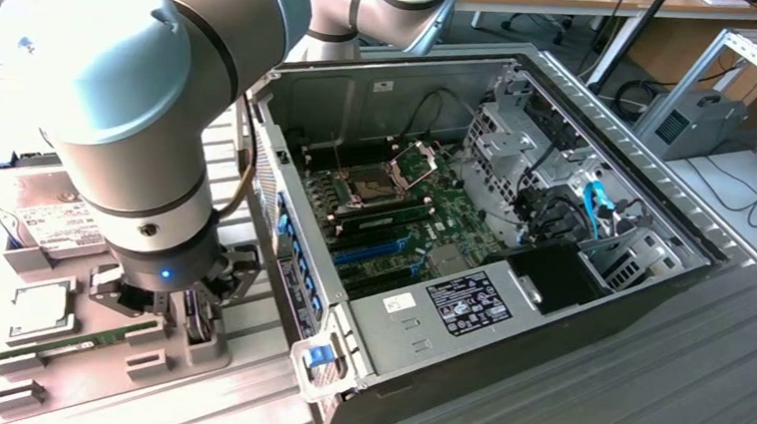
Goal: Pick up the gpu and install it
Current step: 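Pick up the gpu and move the gpu toward the slot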
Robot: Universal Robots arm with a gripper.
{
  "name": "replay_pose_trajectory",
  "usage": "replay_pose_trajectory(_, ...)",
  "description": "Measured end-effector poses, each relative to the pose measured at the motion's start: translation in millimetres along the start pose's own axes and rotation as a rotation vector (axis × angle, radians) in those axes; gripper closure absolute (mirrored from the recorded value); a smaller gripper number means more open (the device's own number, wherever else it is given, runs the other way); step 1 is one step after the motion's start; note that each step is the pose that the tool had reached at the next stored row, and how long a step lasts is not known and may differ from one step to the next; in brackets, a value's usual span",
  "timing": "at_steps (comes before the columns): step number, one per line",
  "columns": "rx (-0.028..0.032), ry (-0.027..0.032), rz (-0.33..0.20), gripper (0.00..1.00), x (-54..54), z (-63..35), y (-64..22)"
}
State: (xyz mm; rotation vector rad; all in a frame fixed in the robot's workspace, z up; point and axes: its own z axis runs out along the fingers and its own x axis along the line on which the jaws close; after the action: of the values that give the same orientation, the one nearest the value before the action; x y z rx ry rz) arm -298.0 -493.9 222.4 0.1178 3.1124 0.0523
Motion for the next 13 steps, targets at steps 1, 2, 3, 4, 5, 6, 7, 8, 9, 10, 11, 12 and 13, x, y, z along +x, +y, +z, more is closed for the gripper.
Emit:
replay_pose_trajectory(1,0.0000,0.0000,0.000,0.52,0.0,0.2,0.0)
replay_pose_trajectory(2,-0.0003,-0.0003,0.000,0.52,0.0,0.8,0.0)
replay_pose_trajectory(3,-0.0001,-0.0001,0.000,0.52,0.0,0.9,0.0)
replay_pose_trajectory(4,0.0000,0.0000,0.000,0.52,0.0,1.0,0.0)
replay_pose_trajectory(5,0.0000,0.0000,0.000,0.52,0.0,1.2,0.0)
replay_pose_trajectory(6,0.0001,0.0001,0.000,0.52,0.0,1.3,0.0)
replay_pose_trajectory(7,0.0002,0.0001,0.000,0.52,0.0,1.3,0.0)
replay_pose_trajectory(8,0.0001,0.0000,0.000,0.52,0.0,1.1,0.0)
replay_pose_trajectory(9,0.0002,-0.0001,0.000,0.52,0.0,-0.7,0.0)
replay_pose_trajectory(10,0.0000,-0.0003,0.000,0.52,-0.1,-4.2,0.2)
replay_pose_trajectory(11,0.0003,-0.0001,0.000,0.52,-0.1,-8.4,0.3)
replay_pose_trajectory(12,0.0002,0.0000,0.000,0.52,-0.2,-12.1,0.5)
replay_pose_trajectory(13,0.0001,-0.0002,0.000,0.52,-0.4,-16.7,0.6)
